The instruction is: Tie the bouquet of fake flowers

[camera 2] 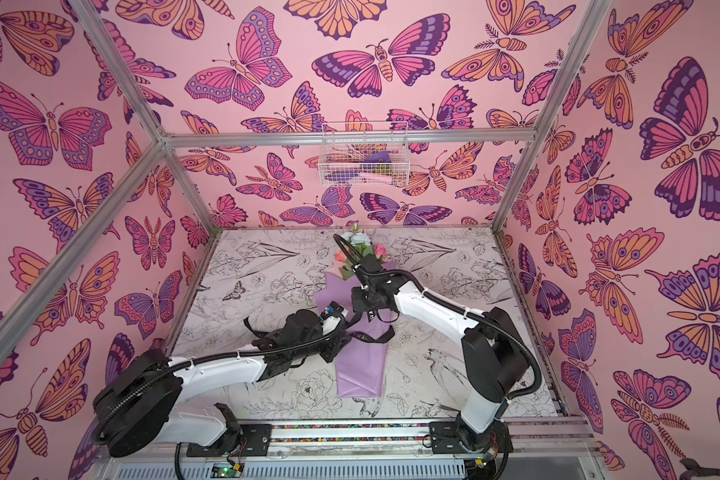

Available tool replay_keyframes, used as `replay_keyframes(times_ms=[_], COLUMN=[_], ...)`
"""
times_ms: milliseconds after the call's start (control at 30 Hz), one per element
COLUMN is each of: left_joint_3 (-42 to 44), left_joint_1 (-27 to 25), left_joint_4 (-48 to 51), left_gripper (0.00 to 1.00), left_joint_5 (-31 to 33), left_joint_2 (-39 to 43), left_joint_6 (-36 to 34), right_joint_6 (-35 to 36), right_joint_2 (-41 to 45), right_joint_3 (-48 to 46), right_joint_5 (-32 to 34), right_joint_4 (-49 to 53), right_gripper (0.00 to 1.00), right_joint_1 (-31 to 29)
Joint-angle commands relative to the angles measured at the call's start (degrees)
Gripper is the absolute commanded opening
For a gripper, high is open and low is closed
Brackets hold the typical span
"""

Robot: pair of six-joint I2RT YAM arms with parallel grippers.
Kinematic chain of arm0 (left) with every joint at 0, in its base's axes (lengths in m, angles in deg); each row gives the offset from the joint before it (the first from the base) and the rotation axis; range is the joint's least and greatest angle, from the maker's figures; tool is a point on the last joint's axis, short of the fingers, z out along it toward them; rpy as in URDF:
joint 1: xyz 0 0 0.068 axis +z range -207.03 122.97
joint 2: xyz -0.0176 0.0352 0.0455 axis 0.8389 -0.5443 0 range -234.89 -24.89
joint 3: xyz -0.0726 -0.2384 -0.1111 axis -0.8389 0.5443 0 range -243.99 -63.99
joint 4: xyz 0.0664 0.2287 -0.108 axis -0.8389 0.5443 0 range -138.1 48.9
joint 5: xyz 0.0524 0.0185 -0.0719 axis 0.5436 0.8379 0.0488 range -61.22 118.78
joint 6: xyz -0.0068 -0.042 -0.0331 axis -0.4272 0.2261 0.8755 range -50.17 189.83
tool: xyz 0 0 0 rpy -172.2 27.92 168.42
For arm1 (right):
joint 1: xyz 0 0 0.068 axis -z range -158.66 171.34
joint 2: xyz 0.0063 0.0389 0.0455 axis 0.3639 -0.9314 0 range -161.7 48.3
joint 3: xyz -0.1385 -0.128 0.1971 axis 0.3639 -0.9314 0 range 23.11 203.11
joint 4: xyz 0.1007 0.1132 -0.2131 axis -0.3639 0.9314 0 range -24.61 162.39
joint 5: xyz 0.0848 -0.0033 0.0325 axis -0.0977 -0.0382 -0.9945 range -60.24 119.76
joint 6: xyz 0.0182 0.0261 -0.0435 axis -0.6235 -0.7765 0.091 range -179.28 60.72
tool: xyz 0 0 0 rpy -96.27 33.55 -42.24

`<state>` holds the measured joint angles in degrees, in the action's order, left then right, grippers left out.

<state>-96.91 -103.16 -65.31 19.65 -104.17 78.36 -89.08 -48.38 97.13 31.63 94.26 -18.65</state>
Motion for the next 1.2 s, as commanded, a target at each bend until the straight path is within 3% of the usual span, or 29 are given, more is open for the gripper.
replay_keyframes(times_ms=[0,267,333,467,633,900,1167], left_joint_3=[-3.97,-5.25,-4.16,-0.92,-0.61,-9.95,-19.44], left_joint_1=[0.53,4.25,5.38,6.49,6.75,7.35,8.78], left_joint_4=[3.09,10.41,13.25,20.07,25.29,29.63,33.4], left_gripper=[0.44,0.82,0.87,0.84,0.79,0.74,0.7], left_joint_5=[2.84,3.41,3.27,3.05,3.81,1.06,2.58], left_joint_2=[-1.06,3.29,5.7,12.47,13.04,0.54,-10.85], left_joint_6=[0.48,5.22,7.24,4.63,-4.25,-21.01,-24.58], right_joint_6=[-1.26,-2.34,-2.27,-2.34,-2.8,-4.13,-4.96], right_joint_2=[2.64,8.75,9.63,10.68,11.17,11.82,11.61], right_joint_3=[-1.54,-3.44,-4.11,-5.58,-6.34,-7.38,-8.51], right_joint_5=[4.13,8.21,8.93,9.18,7.45,4.99,2.99], right_joint_4=[-0.28,-1.54,-2.02,-2.5,-2.7,-3.28,-4.56], right_gripper=[0.0,0.0,0.0,0.0,0.0,0.0,0.0], right_joint_1=[1.68,5.47,5.89,6.0,5.97,5.97,5.98])
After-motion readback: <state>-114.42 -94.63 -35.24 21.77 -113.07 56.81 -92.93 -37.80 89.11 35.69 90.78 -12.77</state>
